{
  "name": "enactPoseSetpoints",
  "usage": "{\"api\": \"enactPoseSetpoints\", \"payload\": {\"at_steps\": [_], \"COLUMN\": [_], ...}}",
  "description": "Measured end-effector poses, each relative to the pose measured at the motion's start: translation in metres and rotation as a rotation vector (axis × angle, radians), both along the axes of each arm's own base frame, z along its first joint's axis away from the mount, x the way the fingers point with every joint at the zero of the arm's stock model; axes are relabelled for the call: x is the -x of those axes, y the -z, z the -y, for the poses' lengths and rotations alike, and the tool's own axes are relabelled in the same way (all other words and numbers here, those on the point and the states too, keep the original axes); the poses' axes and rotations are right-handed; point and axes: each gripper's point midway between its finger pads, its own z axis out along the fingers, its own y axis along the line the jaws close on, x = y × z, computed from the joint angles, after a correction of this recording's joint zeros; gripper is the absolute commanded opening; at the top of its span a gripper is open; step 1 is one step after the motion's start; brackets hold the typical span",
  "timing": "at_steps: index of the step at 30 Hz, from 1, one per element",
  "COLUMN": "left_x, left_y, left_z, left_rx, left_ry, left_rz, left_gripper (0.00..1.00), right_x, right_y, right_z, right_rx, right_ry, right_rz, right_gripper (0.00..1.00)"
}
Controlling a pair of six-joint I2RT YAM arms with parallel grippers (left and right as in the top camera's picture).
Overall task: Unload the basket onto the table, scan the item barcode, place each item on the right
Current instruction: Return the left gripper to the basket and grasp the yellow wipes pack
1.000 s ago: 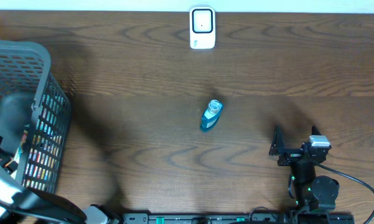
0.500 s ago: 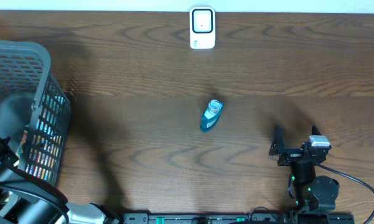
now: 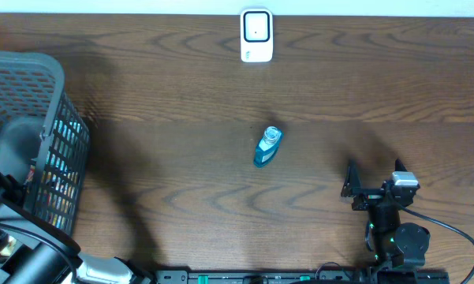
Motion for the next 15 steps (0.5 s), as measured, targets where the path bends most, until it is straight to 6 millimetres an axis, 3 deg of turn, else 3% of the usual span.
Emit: {"api": "enactPoseSetpoints", "payload": {"at_steps": [3, 5, 10, 15], "left_x": [0.001, 0.002, 0.004, 0.007], "left_y": [0.013, 0.021, 0.026, 0.023], "left_z": [0.001, 0.001, 0.002, 0.004], "left_rx": [-0.011, -0.026, -0.071, -0.087], "left_ry": [0.0, -0.006, -0.014, -0.001], "left_rz": [0.007, 0.012, 0.034, 0.035], "left_gripper": [0.99, 0.65, 0.08, 0.08], "right_x": [0.0, 0.0, 0.0, 0.0], "right_y": [0.0, 0.0, 0.0, 0.0], "right_z": [0.0, 0.0, 0.0, 0.0], "right_rx": [0.0, 0.0, 0.0, 0.0], "right_ry": [0.0, 0.0, 0.0, 0.0], "right_rz": [0.0, 0.0, 0.0, 0.0], "right_gripper": [0.99, 0.99, 0.99, 0.99]}}
